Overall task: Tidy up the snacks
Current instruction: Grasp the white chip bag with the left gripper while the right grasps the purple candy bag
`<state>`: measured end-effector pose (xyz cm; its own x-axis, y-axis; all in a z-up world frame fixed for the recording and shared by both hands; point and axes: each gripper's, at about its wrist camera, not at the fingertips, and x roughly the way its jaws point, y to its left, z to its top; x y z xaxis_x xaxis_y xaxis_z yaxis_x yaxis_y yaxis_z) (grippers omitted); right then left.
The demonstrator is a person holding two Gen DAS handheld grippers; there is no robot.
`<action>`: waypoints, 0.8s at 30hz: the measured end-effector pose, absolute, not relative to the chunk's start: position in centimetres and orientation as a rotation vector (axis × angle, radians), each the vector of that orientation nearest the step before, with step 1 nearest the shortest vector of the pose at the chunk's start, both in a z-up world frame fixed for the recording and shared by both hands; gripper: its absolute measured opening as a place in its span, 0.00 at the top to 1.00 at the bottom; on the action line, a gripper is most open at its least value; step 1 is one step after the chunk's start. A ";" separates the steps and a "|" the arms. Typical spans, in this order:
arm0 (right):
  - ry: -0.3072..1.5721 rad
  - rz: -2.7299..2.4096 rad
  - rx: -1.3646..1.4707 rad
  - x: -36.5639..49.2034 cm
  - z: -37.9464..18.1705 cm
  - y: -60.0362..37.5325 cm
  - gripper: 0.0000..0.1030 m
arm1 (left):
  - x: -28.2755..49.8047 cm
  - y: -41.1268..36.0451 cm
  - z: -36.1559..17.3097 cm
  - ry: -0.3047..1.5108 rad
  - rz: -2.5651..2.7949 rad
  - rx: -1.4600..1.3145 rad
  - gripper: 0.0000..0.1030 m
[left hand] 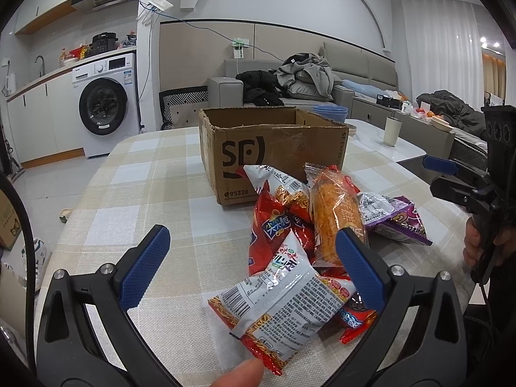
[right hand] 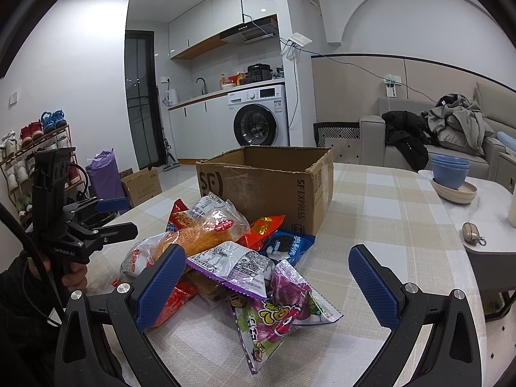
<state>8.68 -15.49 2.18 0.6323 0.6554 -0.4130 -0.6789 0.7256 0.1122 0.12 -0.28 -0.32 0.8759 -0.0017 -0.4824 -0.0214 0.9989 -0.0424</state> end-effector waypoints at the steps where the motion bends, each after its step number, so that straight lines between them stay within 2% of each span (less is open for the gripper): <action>1: 0.461 0.757 -0.059 8.7 2.0 -15.5 0.00 | 0.3 -0.3 -0.4 0.515 -0.002 -0.047 0.01; 24: 0.758 0.743 -0.196 10.3 -1.2 -12.7 0.00 | 1.6 -1.2 -3.0 0.703 -0.170 0.058 0.01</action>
<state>10.30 -12.71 -1.20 0.4893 0.5399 -0.6849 -0.6744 0.7322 0.0954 1.57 -1.24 -2.99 0.7500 -0.1357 -0.6473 0.1746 0.9846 -0.0041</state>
